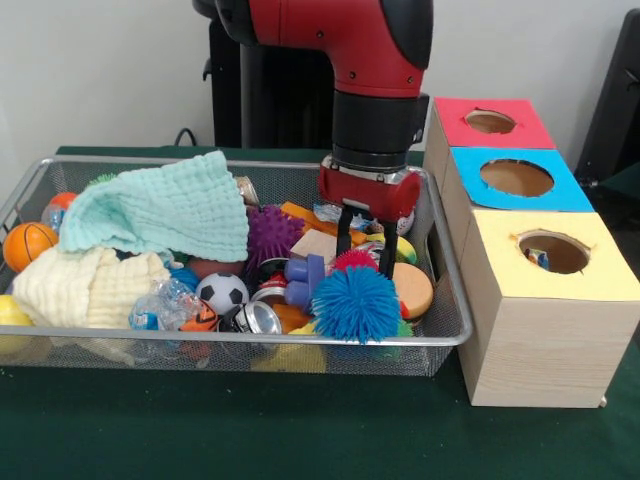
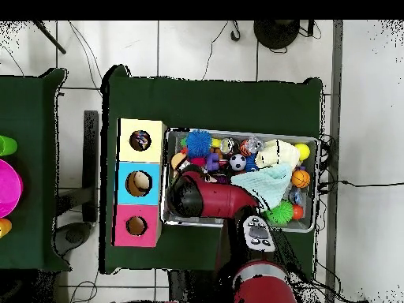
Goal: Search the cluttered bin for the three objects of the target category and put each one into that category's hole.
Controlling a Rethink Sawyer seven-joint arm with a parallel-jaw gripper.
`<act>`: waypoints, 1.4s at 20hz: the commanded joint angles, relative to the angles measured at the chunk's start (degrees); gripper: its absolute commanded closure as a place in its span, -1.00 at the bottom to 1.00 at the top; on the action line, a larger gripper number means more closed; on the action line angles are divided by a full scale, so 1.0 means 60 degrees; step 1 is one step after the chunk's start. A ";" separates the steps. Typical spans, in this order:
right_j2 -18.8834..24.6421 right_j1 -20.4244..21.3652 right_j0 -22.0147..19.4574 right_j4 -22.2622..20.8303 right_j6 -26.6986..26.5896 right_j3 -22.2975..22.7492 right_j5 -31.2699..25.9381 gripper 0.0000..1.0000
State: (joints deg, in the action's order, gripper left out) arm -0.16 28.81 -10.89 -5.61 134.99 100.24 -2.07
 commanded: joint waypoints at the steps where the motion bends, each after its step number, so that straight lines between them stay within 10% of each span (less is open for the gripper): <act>1: 0.0463 -0.0696 0.0185 -0.0130 0.0565 -0.1004 0.0649 -1.00; 17: -0.0178 -0.1847 0.0649 -0.0009 0.0778 -0.1978 0.1349 -1.00; 18: -0.0290 -0.1866 0.0715 -0.0024 0.0795 -0.1999 0.1414 1.00; 28: -0.0904 -0.1434 0.1085 0.0021 0.0987 -0.1521 0.1571 1.00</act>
State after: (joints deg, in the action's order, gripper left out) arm -6.32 23.56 -3.67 -5.63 134.99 93.67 1.54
